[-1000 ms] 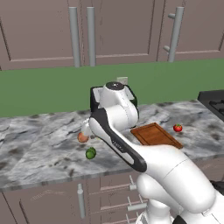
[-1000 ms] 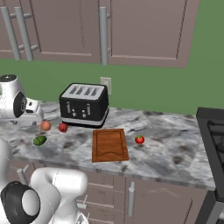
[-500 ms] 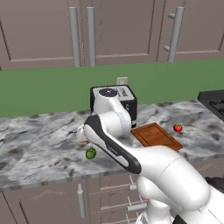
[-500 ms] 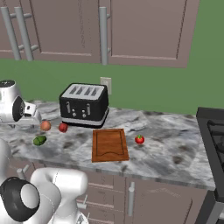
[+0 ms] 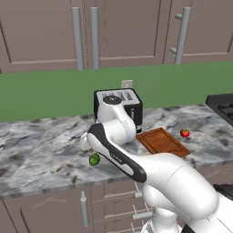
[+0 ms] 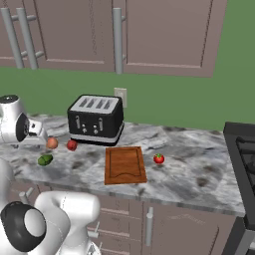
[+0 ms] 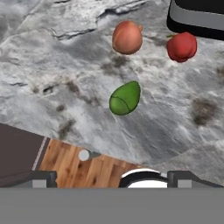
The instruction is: Place the avocado, onion, tomato, and bell pepper on the cutting board.
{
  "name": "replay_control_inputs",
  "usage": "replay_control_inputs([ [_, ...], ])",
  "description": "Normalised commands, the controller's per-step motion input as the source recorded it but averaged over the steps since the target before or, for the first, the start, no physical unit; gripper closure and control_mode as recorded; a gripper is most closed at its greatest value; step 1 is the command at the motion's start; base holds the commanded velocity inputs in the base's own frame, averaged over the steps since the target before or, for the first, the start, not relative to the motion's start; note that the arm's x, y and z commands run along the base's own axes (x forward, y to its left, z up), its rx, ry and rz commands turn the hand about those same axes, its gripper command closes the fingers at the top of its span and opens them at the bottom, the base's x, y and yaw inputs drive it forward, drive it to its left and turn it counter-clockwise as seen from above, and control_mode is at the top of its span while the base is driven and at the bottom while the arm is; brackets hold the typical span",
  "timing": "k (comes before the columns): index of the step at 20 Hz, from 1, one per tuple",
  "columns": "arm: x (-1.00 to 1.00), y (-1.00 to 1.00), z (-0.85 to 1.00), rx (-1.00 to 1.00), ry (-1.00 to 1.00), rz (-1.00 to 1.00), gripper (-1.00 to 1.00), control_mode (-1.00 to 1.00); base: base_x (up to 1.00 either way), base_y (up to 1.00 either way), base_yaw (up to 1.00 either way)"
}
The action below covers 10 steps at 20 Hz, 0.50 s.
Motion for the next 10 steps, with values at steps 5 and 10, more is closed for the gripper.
replay_control_inputs([
  [5,0.03,0.0,-0.16,0.0,0.0,0.0,-1.0,-1.0,0.0,0.0,0.0],
  [10,0.06,0.0,-0.13,0.0,0.0,0.0,-1.0,-1.0,0.0,0.0,0.0],
])
